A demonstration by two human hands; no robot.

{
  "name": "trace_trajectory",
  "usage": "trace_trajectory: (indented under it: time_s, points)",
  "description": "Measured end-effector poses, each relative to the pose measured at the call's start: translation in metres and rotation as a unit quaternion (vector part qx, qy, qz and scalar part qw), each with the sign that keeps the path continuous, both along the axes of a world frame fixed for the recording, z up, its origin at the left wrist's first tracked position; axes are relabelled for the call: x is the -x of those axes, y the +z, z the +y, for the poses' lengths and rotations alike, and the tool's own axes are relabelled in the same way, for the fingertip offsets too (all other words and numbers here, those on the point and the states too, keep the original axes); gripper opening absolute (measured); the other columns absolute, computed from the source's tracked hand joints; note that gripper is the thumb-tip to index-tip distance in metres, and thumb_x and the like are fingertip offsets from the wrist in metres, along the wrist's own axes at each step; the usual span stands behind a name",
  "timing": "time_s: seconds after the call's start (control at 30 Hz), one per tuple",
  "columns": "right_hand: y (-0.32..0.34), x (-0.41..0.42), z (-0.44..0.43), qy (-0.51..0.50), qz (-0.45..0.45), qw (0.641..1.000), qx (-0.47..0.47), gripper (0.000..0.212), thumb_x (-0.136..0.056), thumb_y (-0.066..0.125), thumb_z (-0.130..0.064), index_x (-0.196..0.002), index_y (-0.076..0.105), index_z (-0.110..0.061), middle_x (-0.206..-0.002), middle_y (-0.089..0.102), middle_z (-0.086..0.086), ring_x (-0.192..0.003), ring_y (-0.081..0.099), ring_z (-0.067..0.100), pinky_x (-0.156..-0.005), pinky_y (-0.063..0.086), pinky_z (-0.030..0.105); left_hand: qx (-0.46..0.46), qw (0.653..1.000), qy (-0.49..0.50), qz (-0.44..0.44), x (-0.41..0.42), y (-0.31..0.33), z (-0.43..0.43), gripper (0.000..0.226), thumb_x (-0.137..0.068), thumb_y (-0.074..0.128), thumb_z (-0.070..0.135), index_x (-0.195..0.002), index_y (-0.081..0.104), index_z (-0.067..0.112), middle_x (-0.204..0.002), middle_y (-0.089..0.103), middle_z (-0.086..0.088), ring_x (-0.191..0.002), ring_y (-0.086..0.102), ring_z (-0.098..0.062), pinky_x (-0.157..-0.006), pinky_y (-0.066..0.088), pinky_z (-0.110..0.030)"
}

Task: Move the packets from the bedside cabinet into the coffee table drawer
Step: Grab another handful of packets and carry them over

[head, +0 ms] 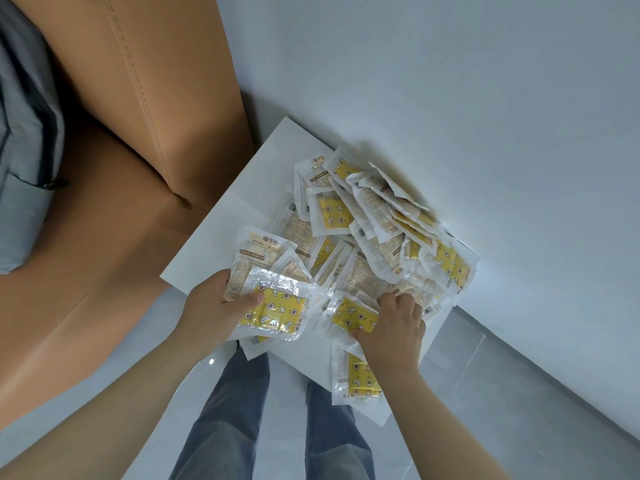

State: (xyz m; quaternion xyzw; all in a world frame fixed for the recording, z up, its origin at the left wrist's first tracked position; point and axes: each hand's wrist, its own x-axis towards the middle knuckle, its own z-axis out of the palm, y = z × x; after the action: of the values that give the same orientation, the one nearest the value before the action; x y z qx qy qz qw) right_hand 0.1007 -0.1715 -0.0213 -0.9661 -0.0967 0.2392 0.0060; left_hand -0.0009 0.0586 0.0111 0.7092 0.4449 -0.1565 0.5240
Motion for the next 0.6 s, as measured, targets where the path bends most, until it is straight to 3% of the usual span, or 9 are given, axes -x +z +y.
trace_trajectory:
  time_s: [0.13, 0.23, 0.3, 0.43, 0.6]
  points:
    - [0.011, -0.001, -0.001, -0.049, 0.030, 0.996, -0.067, 0.042, -0.072, 0.081, -0.027, -0.098, 0.047, -0.025, -0.096, 0.058, -0.008, -0.094, 0.058, 0.021, -0.096, 0.039, 0.035, -0.006, 1.000, -0.006, 0.000, 0.000, 0.002, -0.001, 0.032, -0.087, 0.066, 0.027, -0.117, 0.061, 0.021, -0.106, 0.067, 0.004, -0.093, 0.062, -0.012, -0.067, 0.044, -0.014]
    - [0.020, 0.002, -0.010, -0.114, 0.054, 0.980, -0.154, 0.035, -0.076, 0.077, -0.019, -0.103, 0.055, -0.023, -0.099, 0.065, -0.009, -0.092, 0.061, 0.018, -0.090, 0.049, 0.039, -0.003, 1.000, -0.007, -0.005, -0.002, 0.005, -0.002, 0.031, -0.086, 0.066, 0.028, -0.117, 0.061, 0.021, -0.105, 0.068, 0.005, -0.090, 0.062, -0.009, -0.066, 0.043, -0.014]
    - [0.027, 0.005, -0.018, -0.133, 0.053, 0.973, -0.181, 0.028, -0.080, 0.073, -0.018, -0.107, 0.063, -0.020, -0.101, 0.063, -0.009, -0.091, 0.059, 0.015, -0.080, 0.051, 0.030, -0.003, 1.000, -0.010, -0.010, -0.004, 0.008, -0.003, 0.030, -0.086, 0.066, 0.027, -0.115, 0.062, 0.022, -0.103, 0.068, 0.006, -0.087, 0.061, -0.005, -0.064, 0.043, -0.014]
    - [0.047, 0.009, -0.031, -0.204, 0.028, 0.948, -0.244, 0.008, -0.083, 0.072, -0.014, -0.090, 0.068, -0.017, -0.086, 0.057, -0.013, -0.077, 0.055, 0.007, -0.062, 0.038, 0.014, -0.005, 1.000, -0.004, -0.015, -0.007, 0.011, -0.004, 0.025, -0.086, 0.067, 0.025, -0.110, 0.062, 0.023, -0.097, 0.067, 0.010, -0.084, 0.060, -0.002, -0.062, 0.040, -0.013]
    - [0.059, 0.021, -0.040, -0.288, 0.064, 0.911, -0.287, 0.013, -0.086, 0.068, -0.013, -0.092, 0.062, -0.023, -0.082, 0.064, -0.012, -0.073, 0.060, 0.009, -0.057, 0.042, 0.015, -0.008, 1.000, -0.015, -0.017, -0.009, 0.017, -0.008, 0.024, -0.087, 0.066, 0.026, -0.110, 0.060, 0.024, -0.098, 0.066, 0.010, -0.084, 0.059, -0.002, -0.062, 0.039, -0.011]
